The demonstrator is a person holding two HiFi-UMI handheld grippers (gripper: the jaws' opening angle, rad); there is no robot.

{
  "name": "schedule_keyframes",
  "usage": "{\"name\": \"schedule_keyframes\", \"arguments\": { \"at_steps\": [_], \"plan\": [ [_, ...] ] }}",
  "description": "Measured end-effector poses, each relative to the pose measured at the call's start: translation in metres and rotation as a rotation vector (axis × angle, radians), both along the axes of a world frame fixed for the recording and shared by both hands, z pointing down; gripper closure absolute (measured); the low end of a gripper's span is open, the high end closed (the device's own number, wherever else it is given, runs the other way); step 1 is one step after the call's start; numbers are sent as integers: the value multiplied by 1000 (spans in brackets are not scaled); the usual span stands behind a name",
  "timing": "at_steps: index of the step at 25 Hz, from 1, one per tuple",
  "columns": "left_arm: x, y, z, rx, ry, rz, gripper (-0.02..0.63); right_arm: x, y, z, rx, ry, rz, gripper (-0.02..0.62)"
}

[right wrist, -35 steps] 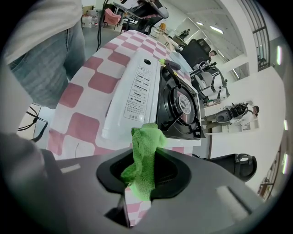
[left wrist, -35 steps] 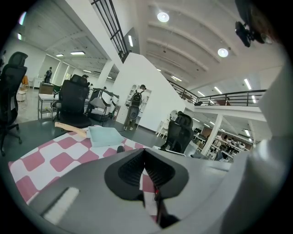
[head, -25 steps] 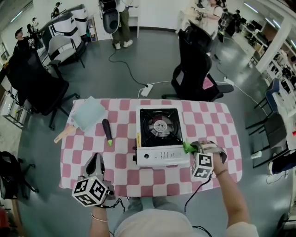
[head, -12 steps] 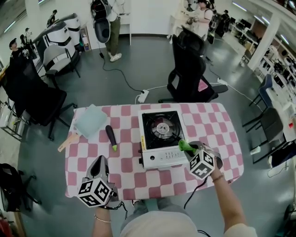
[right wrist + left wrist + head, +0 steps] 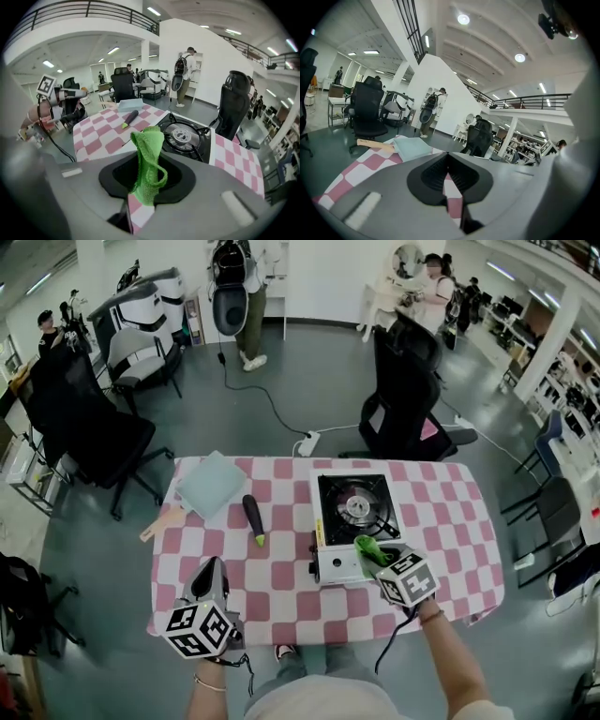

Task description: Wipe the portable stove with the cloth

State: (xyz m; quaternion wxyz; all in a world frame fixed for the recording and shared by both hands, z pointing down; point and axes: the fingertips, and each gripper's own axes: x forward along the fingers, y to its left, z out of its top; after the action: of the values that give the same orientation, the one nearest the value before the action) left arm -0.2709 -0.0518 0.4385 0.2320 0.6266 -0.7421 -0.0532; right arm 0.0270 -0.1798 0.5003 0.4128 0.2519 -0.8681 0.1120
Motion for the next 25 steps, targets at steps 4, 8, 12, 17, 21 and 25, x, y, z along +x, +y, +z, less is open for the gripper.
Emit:
{"name": "schedule_keyframes", "arguments": {
  "at_steps": [4, 8, 12, 17, 21, 25],
  "plan": [
    [-14, 12, 3, -8, 8, -24, 606, -16, 3, 5, -70, -46, 68, 512],
    [-19, 19, 8, -17, 15, -43, 606, -35, 7, 11, -166, -124, 114, 512],
    [-22, 21, 12, -23, 22, -52, 606, -55, 12, 19, -234, -159, 133, 512],
    [-26, 24, 15, -33, 28, -71, 606, -71, 18, 28, -312, -170, 121, 512],
    [-28, 27, 18, -38, 38, -91, 606, -80, 22, 35, -358, -161, 117, 512],
    [-26, 28, 21, -42, 46, -101, 606, -81, 22, 44, -370, -134, 127, 512]
  ]
}}
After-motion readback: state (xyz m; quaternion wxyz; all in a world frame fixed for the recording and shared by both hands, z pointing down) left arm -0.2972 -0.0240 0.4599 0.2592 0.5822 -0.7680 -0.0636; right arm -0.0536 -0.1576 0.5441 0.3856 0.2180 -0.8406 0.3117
